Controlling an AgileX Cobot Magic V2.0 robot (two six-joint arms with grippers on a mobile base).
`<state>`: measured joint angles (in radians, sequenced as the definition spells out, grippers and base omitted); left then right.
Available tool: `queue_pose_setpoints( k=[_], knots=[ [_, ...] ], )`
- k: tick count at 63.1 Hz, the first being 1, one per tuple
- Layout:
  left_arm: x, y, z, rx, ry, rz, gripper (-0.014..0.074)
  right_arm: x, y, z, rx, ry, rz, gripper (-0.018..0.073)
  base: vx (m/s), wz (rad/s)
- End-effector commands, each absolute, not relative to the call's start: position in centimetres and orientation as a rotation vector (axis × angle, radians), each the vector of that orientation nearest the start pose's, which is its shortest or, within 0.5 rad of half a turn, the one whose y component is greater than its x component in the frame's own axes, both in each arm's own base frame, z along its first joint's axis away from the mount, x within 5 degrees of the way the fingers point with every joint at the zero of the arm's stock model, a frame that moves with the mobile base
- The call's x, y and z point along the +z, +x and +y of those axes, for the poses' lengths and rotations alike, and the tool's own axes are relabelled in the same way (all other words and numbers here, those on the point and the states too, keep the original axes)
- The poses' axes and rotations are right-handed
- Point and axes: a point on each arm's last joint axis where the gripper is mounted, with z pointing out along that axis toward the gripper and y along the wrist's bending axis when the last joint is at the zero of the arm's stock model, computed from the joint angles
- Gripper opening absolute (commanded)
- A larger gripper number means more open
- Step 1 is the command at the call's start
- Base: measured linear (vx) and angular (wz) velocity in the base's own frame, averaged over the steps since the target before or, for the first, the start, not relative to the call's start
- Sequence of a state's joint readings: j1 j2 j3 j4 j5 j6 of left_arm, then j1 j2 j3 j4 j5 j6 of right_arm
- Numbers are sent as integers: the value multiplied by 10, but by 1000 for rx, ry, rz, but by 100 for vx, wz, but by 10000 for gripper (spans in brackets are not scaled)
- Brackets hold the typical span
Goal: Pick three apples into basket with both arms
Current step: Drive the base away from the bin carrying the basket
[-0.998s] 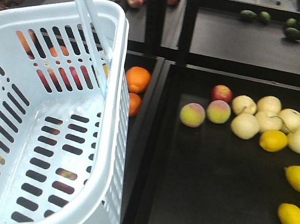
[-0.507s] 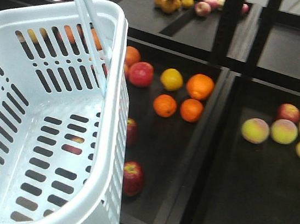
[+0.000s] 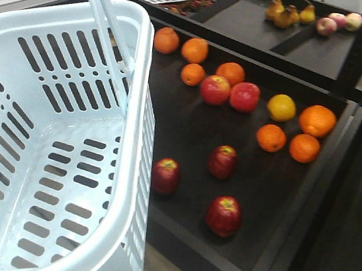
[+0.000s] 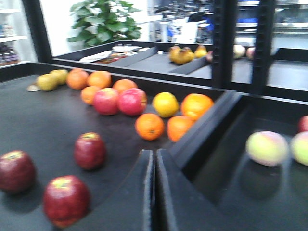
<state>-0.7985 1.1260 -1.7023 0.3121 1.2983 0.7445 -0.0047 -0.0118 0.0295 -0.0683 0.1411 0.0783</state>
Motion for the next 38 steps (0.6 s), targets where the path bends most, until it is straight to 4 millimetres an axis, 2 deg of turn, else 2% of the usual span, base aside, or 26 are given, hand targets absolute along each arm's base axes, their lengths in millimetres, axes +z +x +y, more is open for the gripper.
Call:
queue_pose_setpoints(
  k=[1, 38],
  knots=[
    [529, 132, -98, 347, 1399, 1553, -6, 194, 56, -1, -12, 11, 1566, -9, -7, 43],
    [529, 132, -98, 347, 1399, 1553, -6, 194, 56, -1, -12, 11, 1566, -9, -6, 39]
  ],
)
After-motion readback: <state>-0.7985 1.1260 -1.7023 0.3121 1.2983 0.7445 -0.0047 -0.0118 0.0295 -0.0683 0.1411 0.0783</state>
